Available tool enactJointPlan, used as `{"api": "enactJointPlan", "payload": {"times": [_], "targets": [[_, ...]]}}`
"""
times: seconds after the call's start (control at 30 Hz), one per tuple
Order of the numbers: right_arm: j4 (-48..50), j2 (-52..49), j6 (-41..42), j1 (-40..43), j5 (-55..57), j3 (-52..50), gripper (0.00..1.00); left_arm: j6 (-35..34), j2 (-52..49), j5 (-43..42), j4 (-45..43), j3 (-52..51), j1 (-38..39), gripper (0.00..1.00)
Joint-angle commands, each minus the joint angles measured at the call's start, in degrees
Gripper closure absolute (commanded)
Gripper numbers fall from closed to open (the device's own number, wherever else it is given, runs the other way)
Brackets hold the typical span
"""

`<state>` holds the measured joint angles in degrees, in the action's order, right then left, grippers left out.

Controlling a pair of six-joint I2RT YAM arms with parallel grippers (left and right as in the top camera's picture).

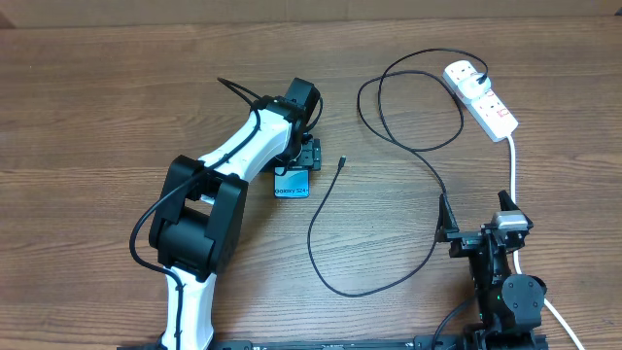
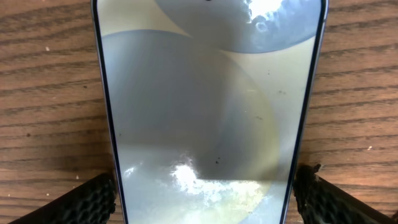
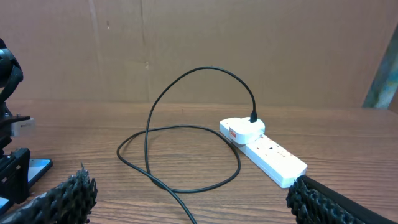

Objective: Plug charger to phone and switch on socket
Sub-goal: 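Close the left gripper on the phone's long sides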

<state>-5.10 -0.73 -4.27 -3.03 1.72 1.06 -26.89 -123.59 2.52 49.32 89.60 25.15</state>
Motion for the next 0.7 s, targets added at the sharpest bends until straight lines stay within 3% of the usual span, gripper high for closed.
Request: {"api": "enactJointPlan", "payload": {"times": [0.0,0.67], "targets": [[0.4,0.3,-0.1,0.3,-0.1,-0.6,0.0,-0.5,-1.8,1.0,0.2,-0.6,0.2,0.11],[0.4,0.3,-0.1,0.3,-0.1,-0.6,0.0,-0.3,-1.8,1.0,0.2,-0.6,-0.5,0.06]]}}
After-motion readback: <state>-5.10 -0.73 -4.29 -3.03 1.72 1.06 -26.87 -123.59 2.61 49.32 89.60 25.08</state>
